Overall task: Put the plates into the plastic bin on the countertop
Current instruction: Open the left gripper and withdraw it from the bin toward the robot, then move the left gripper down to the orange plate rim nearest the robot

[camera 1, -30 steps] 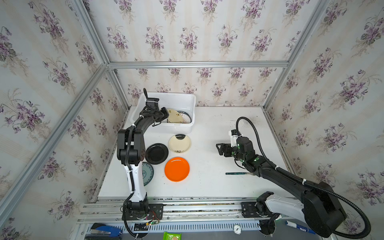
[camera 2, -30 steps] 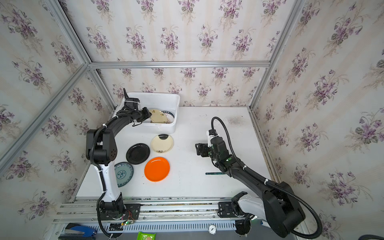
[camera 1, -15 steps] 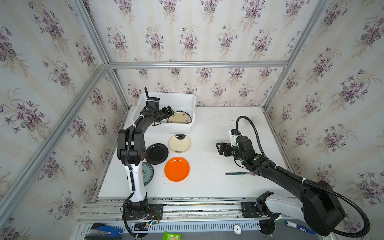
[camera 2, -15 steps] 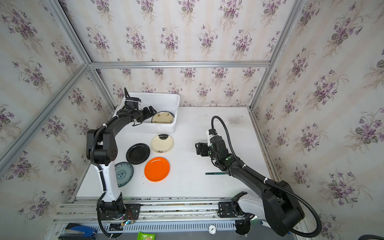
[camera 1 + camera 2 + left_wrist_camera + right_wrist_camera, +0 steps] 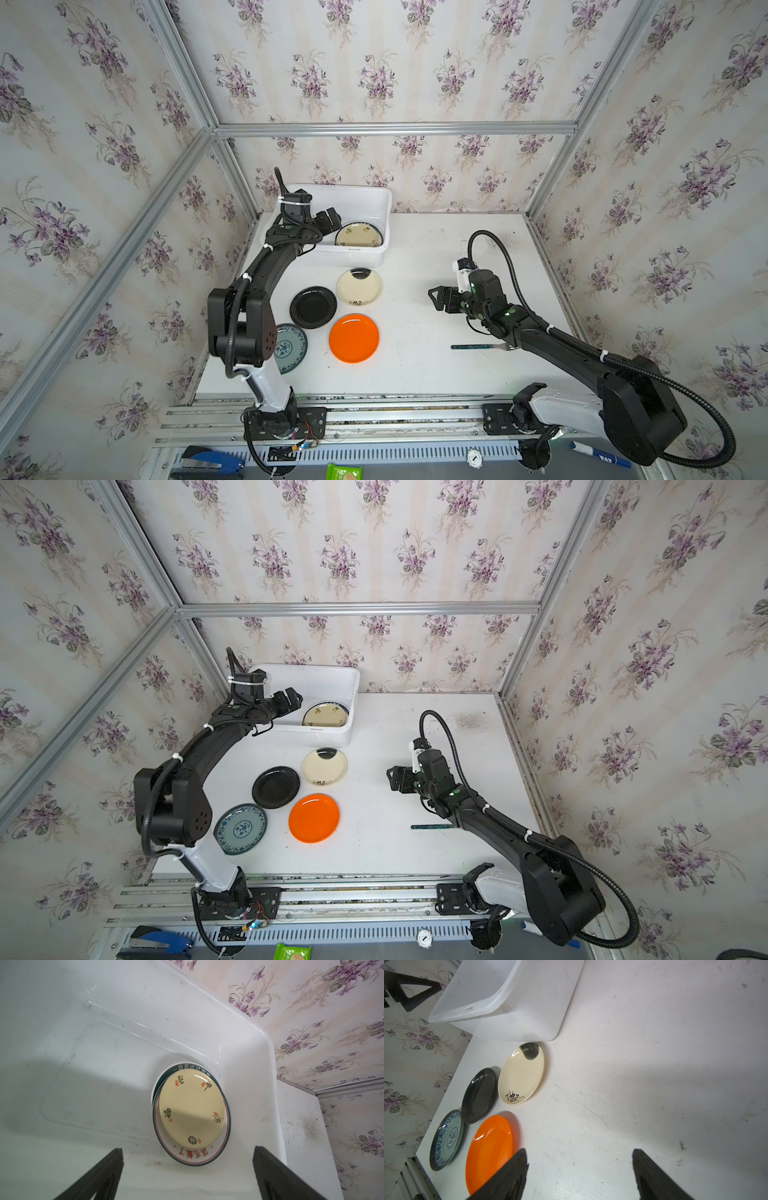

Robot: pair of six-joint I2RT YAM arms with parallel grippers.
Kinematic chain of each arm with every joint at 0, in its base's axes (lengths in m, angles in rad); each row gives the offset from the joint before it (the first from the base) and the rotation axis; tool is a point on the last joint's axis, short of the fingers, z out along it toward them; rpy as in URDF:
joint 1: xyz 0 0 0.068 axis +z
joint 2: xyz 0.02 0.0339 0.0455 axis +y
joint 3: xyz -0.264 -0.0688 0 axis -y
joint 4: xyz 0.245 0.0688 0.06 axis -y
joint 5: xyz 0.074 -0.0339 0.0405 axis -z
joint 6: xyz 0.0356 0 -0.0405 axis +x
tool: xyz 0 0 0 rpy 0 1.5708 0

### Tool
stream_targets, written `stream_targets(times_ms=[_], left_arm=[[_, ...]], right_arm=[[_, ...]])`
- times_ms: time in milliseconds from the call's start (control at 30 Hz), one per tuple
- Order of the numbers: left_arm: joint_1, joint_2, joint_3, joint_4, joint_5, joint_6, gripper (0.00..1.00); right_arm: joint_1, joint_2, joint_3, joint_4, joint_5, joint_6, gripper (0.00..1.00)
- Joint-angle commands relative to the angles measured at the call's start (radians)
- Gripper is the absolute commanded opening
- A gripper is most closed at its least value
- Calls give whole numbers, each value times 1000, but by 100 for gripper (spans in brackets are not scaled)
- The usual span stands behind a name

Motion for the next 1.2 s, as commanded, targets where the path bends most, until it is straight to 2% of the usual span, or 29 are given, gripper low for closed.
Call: stream_targets(times_ms=[0, 167, 400, 600, 833, 1033, 1167], left_arm=[[-17, -143, -135, 109, -111, -33, 100], [-41, -386, -331, 116, -214, -47, 100], [-44, -702, -580, 71, -208, -49, 100], [-43, -932, -738, -83, -249, -75, 100], [-43, -1129, -857, -240, -191, -154, 100], [-43, -1261, -967, -343, -151, -218, 99], [-45, -1304, -1024, -346, -119, -263, 99]], right_arm=[[1, -16, 15, -1, -39, 3, 81], [1, -33, 6, -1, -75, -8, 81], [2, -1, -12, 72, -170, 26, 81], [18, 78, -12, 161, -279, 70, 80], [22, 119, -5, 202, -317, 79, 80], [22, 147, 56, 107, -318, 2, 80], [22, 157, 75, 83, -304, -17, 80]])
